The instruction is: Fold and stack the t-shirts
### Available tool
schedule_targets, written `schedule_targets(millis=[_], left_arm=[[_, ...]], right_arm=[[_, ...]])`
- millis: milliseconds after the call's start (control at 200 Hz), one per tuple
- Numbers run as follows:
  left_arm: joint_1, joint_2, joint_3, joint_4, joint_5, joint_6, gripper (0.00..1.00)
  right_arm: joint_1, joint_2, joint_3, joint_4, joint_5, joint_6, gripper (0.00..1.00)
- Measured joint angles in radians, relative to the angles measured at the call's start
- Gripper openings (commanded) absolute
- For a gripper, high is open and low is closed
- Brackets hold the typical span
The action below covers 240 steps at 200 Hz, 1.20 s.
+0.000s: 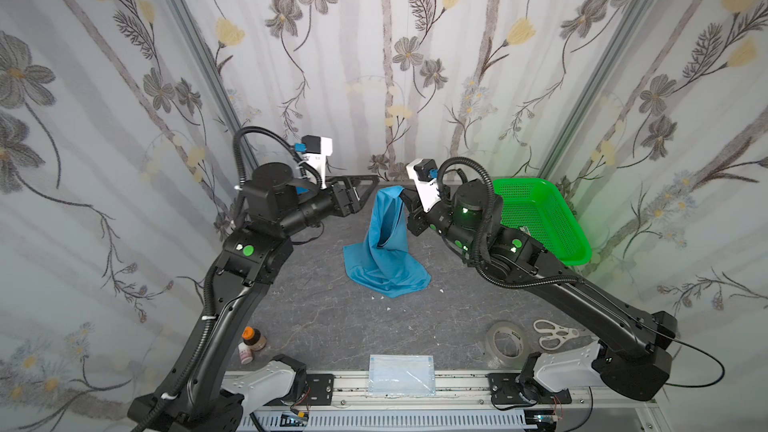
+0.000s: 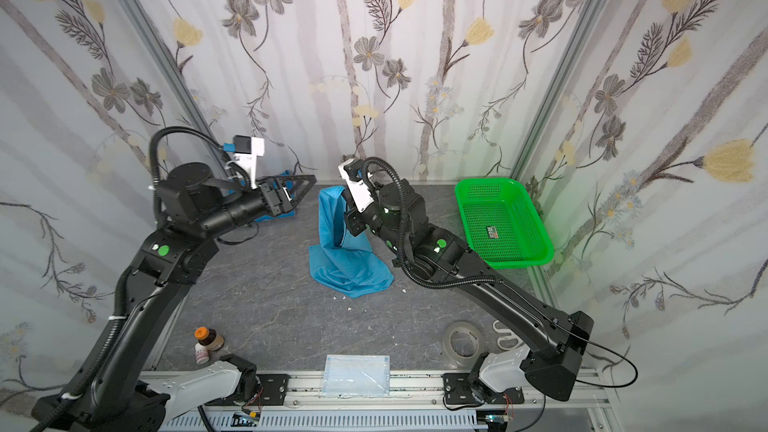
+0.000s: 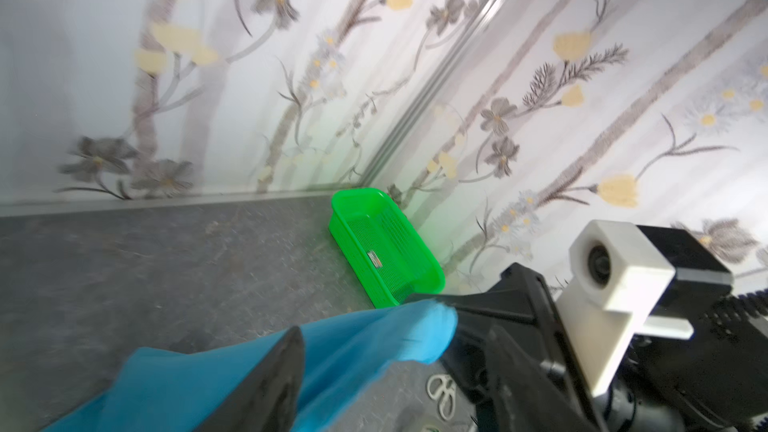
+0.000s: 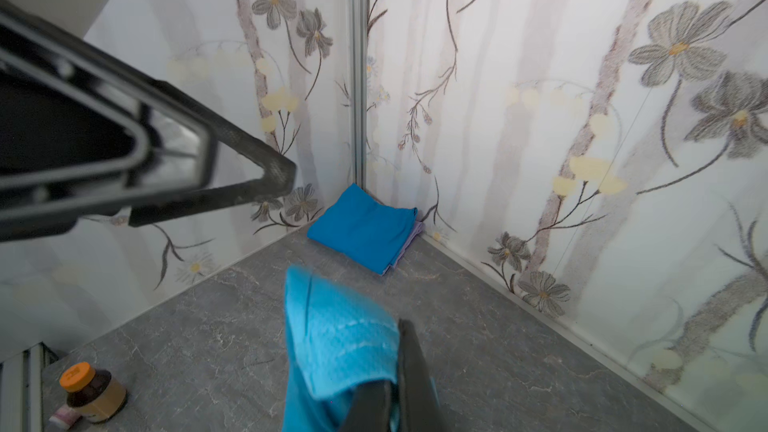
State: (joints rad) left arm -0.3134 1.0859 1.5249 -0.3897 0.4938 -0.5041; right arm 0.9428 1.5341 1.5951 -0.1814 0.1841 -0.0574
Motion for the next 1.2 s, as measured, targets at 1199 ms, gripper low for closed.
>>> schedule_targets(millis=[1199], left_arm=[[-0.639,0.047,-0.622,0.237,-0.262,0.141,1.00]], right_arm=[[-0.023,0.218,0.791,-0.423,0.302,-0.058,0.00]])
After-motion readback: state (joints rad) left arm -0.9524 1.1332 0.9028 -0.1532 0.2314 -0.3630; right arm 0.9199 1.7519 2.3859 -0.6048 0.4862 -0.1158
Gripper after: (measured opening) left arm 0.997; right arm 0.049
